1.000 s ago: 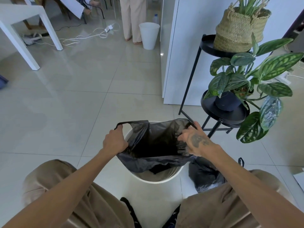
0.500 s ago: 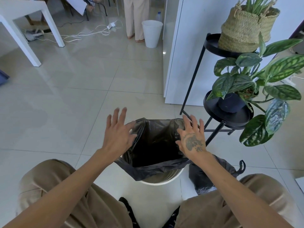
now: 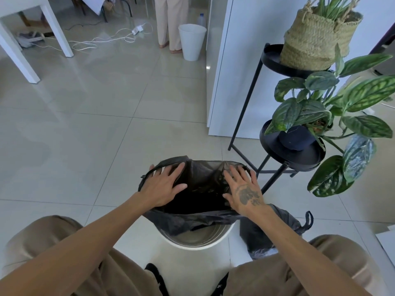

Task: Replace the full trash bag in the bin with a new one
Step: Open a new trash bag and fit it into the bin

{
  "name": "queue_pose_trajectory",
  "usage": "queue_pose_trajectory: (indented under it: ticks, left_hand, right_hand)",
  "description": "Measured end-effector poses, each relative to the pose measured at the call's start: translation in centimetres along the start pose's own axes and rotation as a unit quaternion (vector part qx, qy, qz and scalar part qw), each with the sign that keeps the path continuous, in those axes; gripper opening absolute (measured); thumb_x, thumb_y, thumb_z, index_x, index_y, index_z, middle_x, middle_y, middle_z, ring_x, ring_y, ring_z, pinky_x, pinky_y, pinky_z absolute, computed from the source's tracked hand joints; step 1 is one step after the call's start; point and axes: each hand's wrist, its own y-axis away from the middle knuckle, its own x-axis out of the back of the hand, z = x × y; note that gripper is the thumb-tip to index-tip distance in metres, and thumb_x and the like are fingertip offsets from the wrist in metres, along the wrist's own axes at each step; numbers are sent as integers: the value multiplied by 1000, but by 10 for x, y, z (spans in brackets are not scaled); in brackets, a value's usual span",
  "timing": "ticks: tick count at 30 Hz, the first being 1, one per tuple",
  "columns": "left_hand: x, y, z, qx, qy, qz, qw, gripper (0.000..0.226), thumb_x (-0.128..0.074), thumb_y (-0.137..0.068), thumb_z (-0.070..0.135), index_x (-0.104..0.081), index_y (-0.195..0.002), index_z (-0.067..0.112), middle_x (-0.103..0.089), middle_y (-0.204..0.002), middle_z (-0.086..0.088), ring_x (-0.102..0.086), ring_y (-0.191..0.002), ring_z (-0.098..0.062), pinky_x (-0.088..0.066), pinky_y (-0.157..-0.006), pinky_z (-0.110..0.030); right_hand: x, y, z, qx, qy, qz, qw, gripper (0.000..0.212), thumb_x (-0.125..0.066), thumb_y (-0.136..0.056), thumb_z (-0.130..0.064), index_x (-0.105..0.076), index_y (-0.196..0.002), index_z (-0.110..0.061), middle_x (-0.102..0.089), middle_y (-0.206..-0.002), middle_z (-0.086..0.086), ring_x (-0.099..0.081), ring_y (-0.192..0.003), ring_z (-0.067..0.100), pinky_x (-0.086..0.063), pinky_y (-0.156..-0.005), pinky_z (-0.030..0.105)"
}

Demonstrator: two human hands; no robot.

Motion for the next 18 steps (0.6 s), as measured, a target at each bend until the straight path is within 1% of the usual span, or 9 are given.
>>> queue_pose_trajectory:
  ticks: [2, 4, 7, 9, 11, 13, 15, 17, 18]
  left_hand:
    - [-2, -4, -6, 14, -7, -5, 1000, 87, 1, -83, 81, 7, -159, 39, -25, -164, -3, -29, -148, -38, -9, -118, -65]
    - [-1, -11, -12, 32, 8, -16, 999, 84, -1, -84, 80, 10, -157, 41, -22, -166, -3, -27, -149, -37, -7, -117, -66]
    - [4, -22, -20, 55, 34, -29, 997, 84, -5, -86, 80, 4, -159, 39, -20, -167, -3, -26, -150, -35, -12, -119, -63]
    - [5, -33, -28, 65, 61, -52, 995, 83, -10, -88, 80, 1, -159, 38, -20, -168, -3, -28, -150, -34, -20, -120, -58]
    - [4, -41, -36, 71, 108, -90, 987, 90, -8, -83, 85, -3, -160, 38, -28, -165, -7, -33, -147, -34, -28, -118, -51]
    - [2, -42, -40, 73, 170, -112, 976, 92, -8, -82, 87, -13, -159, 38, -38, -161, -8, -38, -144, -32, -31, -116, -47]
    - [0, -40, -43, 92, 266, -117, 952, 84, -16, -87, 82, -28, -156, 37, -43, -158, -4, -41, -142, -30, -31, -115, -42]
    - [-2, -36, -44, 156, 403, -115, 895, 78, -23, -91, 79, -53, -144, 31, -53, -149, -2, -48, -137, -27, -34, -112, -39]
    - [-3, -34, -47, 194, 468, -105, 856, 73, -27, -93, 77, -66, -131, 27, -62, -139, -3, -54, -129, -26, -39, -106, -38]
  right_hand:
    - [-3, -10, 0, 6, -13, -15, 1000, 75, -43, -97, -54, -12, -158, -23, -9, -167, 5, -6, -153, 30, 1, -122, 54]
    - [-5, -23, 1, 9, -44, -28, 999, 75, -39, -97, -58, -10, -158, -24, -7, -168, 4, -5, -154, 29, 2, -122, 56]
    - [-8, -41, 4, 11, -85, -40, 996, 77, -39, -97, -59, -8, -158, -25, -6, -168, 3, -6, -153, 28, 3, -121, 57]
    - [-12, -54, 9, 3, -116, -69, 991, 79, -43, -96, -59, -8, -159, -26, -7, -168, 0, -8, -153, 27, 2, -120, 57]
    - [-18, -63, 16, -6, -155, -107, 982, 82, -50, -94, -59, -11, -158, -27, -13, -167, -2, -16, -152, 26, -6, -122, 56]
    - [-22, -67, 25, -13, -241, -141, 960, 77, -56, -91, -58, -25, -154, -29, -37, -158, 1, -37, -142, 26, -27, -118, 52]
    - [-26, -64, 31, -26, -356, -168, 919, 63, -62, -90, -54, -42, -145, -30, -59, -136, 0, -56, -123, 22, -44, -105, 40]
    - [-30, -56, 33, -54, -441, -172, 879, 52, -68, -86, -53, -56, -131, -30, -68, -120, -4, -64, -109, 16, -49, -97, 36]
    - [-32, -51, 33, -68, -474, -167, 862, 45, -71, -84, -52, -63, -122, -30, -72, -112, -5, -67, -103, 15, -51, -95, 36]
